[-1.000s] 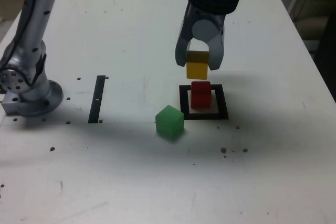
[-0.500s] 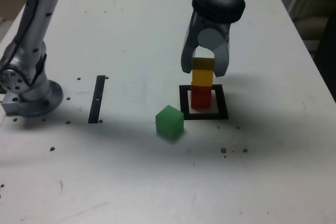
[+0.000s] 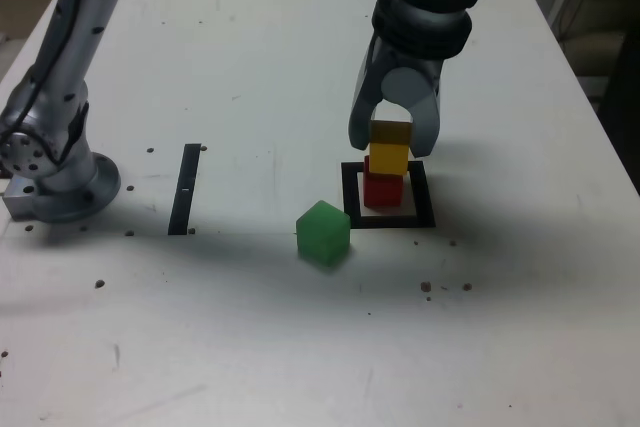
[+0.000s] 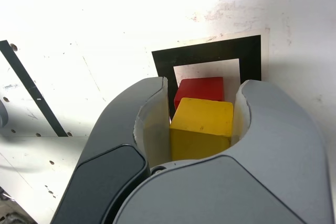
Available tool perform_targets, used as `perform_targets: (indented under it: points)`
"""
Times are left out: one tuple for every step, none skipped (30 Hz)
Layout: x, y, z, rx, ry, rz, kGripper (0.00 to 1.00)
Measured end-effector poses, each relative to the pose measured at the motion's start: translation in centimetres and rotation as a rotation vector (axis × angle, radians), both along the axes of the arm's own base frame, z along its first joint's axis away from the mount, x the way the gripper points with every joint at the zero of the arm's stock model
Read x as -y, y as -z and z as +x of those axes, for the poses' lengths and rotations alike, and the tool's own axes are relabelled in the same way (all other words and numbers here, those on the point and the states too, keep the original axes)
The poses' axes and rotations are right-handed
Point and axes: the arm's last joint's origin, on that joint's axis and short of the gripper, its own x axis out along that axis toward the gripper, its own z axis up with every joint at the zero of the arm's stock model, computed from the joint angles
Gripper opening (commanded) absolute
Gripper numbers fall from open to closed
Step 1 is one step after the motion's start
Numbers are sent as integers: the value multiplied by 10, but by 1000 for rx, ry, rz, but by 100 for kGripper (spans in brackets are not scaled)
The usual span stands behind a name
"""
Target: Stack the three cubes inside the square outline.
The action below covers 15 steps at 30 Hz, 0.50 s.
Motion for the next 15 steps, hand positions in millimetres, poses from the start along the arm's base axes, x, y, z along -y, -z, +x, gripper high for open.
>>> perform_targets:
  points:
    - [0, 0, 0, -1, 0, 0, 30]
    - [0, 0, 0, -2, 0, -1, 31]
    - [0, 1, -1, -4, -1, -2, 33]
    - [0, 1, -1, -5, -1, -2, 38]
    - [0, 2, -1, -6, -2, -2, 47]
    - [0, 2, -1, -6, -3, -3, 56]
    - [0, 3, -1, -6, -4, -4, 67]
    - [0, 4, -1, -7, -4, -6, 77]
    - [0, 5, -1, -8, -5, -7, 87]
    - [0, 5, -2, -10, -5, -8, 94]
    - [0, 6, -2, -11, -5, -9, 98]
    - [0, 7, -3, -14, -6, -9, 99]
    - [0, 8, -3, -15, -6, -9, 99]
    - [0, 8, -3, -16, -6, -9, 99]
    - [0, 8, -3, -16, -6, -9, 99]
